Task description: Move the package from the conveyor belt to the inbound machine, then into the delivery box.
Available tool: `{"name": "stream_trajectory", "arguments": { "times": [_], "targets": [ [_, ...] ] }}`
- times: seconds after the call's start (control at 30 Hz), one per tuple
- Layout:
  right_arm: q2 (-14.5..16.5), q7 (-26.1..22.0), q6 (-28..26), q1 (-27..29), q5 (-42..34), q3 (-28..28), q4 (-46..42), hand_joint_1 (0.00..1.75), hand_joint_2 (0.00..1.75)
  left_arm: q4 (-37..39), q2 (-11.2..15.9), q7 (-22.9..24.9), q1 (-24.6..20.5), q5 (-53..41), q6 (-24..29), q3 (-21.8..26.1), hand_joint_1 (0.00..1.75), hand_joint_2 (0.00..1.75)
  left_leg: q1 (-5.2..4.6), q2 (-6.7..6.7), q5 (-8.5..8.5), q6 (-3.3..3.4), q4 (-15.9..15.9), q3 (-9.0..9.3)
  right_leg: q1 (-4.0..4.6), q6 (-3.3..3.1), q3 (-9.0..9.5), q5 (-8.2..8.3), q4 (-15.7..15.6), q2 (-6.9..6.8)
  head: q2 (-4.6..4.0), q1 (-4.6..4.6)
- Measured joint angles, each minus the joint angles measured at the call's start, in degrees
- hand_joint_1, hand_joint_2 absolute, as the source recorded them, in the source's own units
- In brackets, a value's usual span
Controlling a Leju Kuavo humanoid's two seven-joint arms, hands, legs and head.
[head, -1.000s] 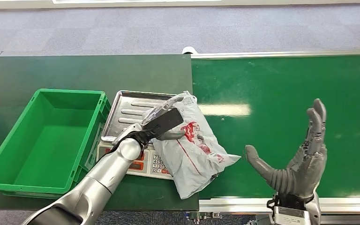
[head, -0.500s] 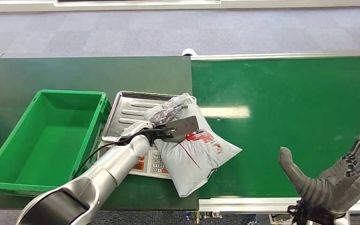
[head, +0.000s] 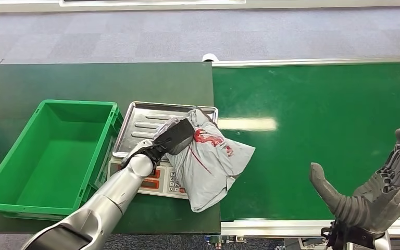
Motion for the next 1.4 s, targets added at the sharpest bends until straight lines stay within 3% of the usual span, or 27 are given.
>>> {"name": "stream_trajectory", "arguments": {
  "times": [0.23, 0.43, 0.57, 0.7, 0.8, 0.9, 1.03, 1.13, 1.27, 1.3, 1.4],
  "targets": [
    [0.4, -0.7, 1.5, -0.1, -0.6, -1.2, 0.6, 0.0, 1.75, -16.1, 0.7, -5.3, 7.5, 8.1, 5.1, 4.0, 1.75, 1.75, 0.0, -0.01, 0.0, 0.0, 0.0, -0.45, 0.0, 0.0, -0.47, -0.01, 0.0, 0.0, 0.0, -0.01],
    [1.1, -1.2, 1.9, 0.5, -0.9, -2.4, 0.8, 0.0, 1.75, -32.0, 1.6, -7.7, 12.7, 11.4, 10.0, 4.8, 1.75, 1.75, 0.0, -0.03, -0.01, 0.0, 0.0, -0.58, 0.0, 0.0, -0.57, -0.02, 0.0, 0.0, 0.0, -0.01],
    [1.4, -1.4, 2.0, 1.0, -1.0, -2.8, 0.8, 0.0, 1.75, -38.7, 2.1, -8.8, 14.6, 11.5, 12.1, 5.0, 1.75, 1.75, 0.0, -0.01, -0.02, 0.0, 0.0, -0.58, 0.0, 0.0, -0.57, -0.02, 0.0, -0.01, -0.01, 0.0],
    [1.8, -1.6, 2.4, 2.1, -1.2, -3.3, 0.8, 0.0, 1.75, -44.5, 2.7, -9.8, 16.6, 4.7, 21.1, 5.5, 1.75, 1.75, 0.0, -0.01, -0.01, 0.0, 0.0, -0.58, 0.0, 0.0, -0.57, -0.02, 0.0, -0.01, 0.0, 0.01],
    [2.4, -1.5, 3.4, 3.0, -1.0, -3.6, 0.8, 0.0, 1.75, -47.4, 3.7, -5.3, 17.1, -7.6, 30.2, 7.3, 1.75, 1.75, 0.01, -0.01, -0.01, 0.0, 0.0, -0.59, 0.02, -0.01, -0.56, -0.02, 0.0, -0.01, 0.0, -0.01],
    [3.0, -0.7, 4.9, 3.2, 0.2, -3.6, 1.2, 0.0, 1.75, -47.8, 4.8, 1.7, 17.1, -21.2, 36.8, 12.1, 1.75, 1.75, 0.04, 0.04, -0.01, -0.01, 0.0, -0.58, 0.05, -0.01, -0.57, -0.02, 0.0, 0.01, -0.01, -0.01],
    [3.4, 1.3, 5.4, 3.1, 1.9, -3.4, 2.2, 0.0, 1.75, -46.2, 6.0, 8.2, 16.9, -29.0, 38.7, 20.9, 1.75, 1.75, 0.04, 0.08, 0.0, -0.02, 0.0, -0.55, 0.06, -0.01, -0.56, -0.02, 0.0, 0.02, 0.0, 0.01],
    [3.4, 2.7, 5.4, 3.1, 2.4, -3.2, 2.9, 0.0, 1.75, -44.7, 6.9, 9.5, 17.0, -28.7, 38.7, 27.6, 1.75, 1.75, 0.04, 0.08, 0.01, -0.03, 0.0, -0.57, 0.06, -0.01, -0.57, -0.03, 0.0, 0.02, 0.0, 0.02],
    [3.4, 3.5, 5.4, 3.6, 2.3, -3.2, 3.2, 0.0, 1.75, -44.2, 7.4, 7.8, 17.7, -26.7, 38.7, 35.7, 1.71, 1.75, 0.03, 0.08, -0.01, -0.02, 0.0, -0.6, 0.04, -0.01, -0.59, -0.04, 0.0, 0.01, 0.0, 0.01],
    [3.4, 3.6, 5.4, 3.8, 2.2, -3.2, 3.3, 0.0, 1.75, -44.2, 7.4, 7.5, 17.9, -26.4, 38.7, 37.1, 1.43, 1.75, 0.02, 0.07, -0.01, -0.02, 0.0, -0.61, 0.04, -0.01, -0.6, -0.05, 0.0, 0.01, 0.0, 0.02],
    [3.5, 3.6, 5.4, 4.0, 2.1, -3.2, 3.3, 0.0, 1.75, -44.3, 7.5, 7.1, 18.8, -26.1, 38.7, 39.9, 0.16, 1.75, 0.02, 0.03, -0.02, -0.02, 0.0, -0.64, 0.03, 0.0, -0.61, -0.06, 0.0, -0.01, 0.0, 0.03]
  ]
}}
